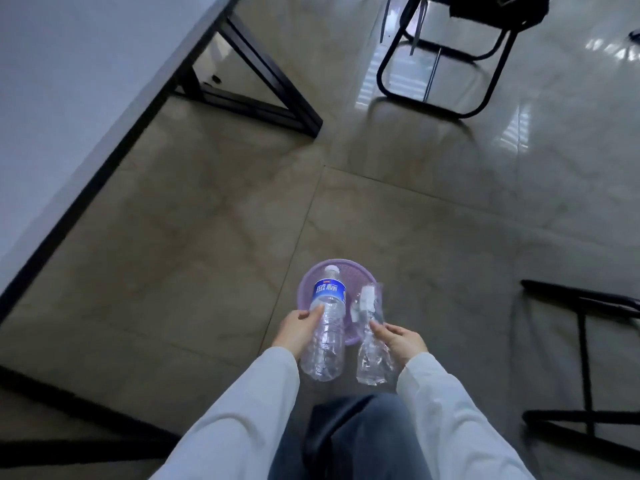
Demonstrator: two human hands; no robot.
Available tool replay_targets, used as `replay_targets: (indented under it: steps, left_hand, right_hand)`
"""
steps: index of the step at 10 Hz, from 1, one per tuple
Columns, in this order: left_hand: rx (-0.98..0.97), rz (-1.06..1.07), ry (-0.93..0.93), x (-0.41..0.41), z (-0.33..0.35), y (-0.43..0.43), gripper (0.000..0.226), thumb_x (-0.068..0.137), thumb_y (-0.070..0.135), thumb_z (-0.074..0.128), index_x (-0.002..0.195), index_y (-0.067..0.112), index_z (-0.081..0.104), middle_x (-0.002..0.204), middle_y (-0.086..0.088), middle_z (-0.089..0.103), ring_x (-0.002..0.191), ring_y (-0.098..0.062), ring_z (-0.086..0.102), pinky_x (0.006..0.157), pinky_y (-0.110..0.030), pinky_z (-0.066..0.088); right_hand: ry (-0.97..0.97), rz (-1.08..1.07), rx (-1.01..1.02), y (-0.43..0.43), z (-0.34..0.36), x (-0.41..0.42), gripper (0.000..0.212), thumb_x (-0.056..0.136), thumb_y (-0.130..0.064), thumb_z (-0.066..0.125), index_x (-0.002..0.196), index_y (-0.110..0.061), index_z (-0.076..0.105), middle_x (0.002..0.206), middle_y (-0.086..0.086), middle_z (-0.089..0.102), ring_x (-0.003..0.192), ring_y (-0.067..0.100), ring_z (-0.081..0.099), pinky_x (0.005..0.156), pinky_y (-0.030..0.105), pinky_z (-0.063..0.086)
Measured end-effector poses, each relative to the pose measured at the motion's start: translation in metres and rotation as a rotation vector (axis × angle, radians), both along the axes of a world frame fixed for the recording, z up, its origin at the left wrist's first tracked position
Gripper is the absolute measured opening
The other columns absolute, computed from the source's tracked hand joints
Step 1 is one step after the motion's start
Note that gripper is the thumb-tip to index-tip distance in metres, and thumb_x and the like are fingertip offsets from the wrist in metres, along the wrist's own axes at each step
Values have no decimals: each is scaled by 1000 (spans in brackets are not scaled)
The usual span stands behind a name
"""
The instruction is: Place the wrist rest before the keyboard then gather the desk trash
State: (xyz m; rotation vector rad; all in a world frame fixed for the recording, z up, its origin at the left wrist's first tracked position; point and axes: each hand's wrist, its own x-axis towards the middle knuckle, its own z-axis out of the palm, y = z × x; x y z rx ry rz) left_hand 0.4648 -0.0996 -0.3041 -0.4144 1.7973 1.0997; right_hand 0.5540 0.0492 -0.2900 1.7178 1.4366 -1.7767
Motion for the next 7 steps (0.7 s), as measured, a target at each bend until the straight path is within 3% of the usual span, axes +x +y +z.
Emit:
replay_targets:
  steps: [1, 2, 3, 4, 5, 6, 7]
  left_hand:
    - [-15, -59, -27, -4, -44, 8, 48, 84, 48, 48, 105, 6, 60, 102, -15, 65, 89, -29, 62, 88, -37, 48]
    - [-4, -65, -35, -14, -75, 12, 51, 86, 47, 46, 107, 3, 59, 96, -12, 59, 79, -25, 56, 86, -35, 47]
    - [-30, -73, -48, -19, -88, 7, 51, 92, 43, 37, 124, 5, 48, 106, -5, 48, 93, -22, 47, 84, -28, 37]
    - [-60, -103, -3, -19, -81, -2, 49, 94, 37, 34, 129, 4, 44, 109, -4, 46, 97, -21, 42, 87, -30, 35]
    - [-71, -110, 31, -17, -58, -5, 48, 93, 35, 39, 130, 6, 44, 128, -10, 53, 105, -24, 48, 98, -36, 39]
    - [-46, -90, 76, -15, -11, -3, 48, 92, 33, 42, 130, 5, 45, 133, -12, 53, 111, -26, 50, 98, -33, 38]
    - [-17, -31, 123, -18, 42, 4, 43, 89, 29, 49, 125, 5, 49, 131, -15, 56, 118, -31, 53, 96, -32, 40]
  right_hand:
    - [-40, 47, -42, 4, -54, -9, 54, 69, -29, 76, 110, 5, 64, 106, 18, 68, 92, 33, 63, 94, 44, 50]
    - [-97, 56, -77, 9, -90, -20, 65, 69, -54, 66, 109, -2, 61, 93, 10, 67, 83, 29, 62, 81, 39, 54]
    - [-137, 14, -112, 14, -104, -22, 68, 76, -66, 45, 121, -16, 52, 111, 4, 59, 98, 29, 56, 82, 42, 50]
    - [-147, 32, -17, 14, -98, -19, 72, 80, -59, 46, 130, -8, 47, 136, 9, 50, 121, 32, 50, 104, 45, 41]
    - [-99, 93, 52, 2, -66, -19, 60, 85, -47, 50, 124, -2, 52, 101, 7, 59, 92, 24, 56, 87, 34, 47]
    - [10, 88, 81, -15, -17, -24, 59, 82, -44, 57, 128, -7, 52, 104, 6, 62, 95, 23, 58, 89, 34, 49]
    - [121, 7, 99, -28, 44, -34, 59, 80, -36, 63, 129, -5, 49, 121, 8, 58, 106, 21, 55, 103, 35, 42]
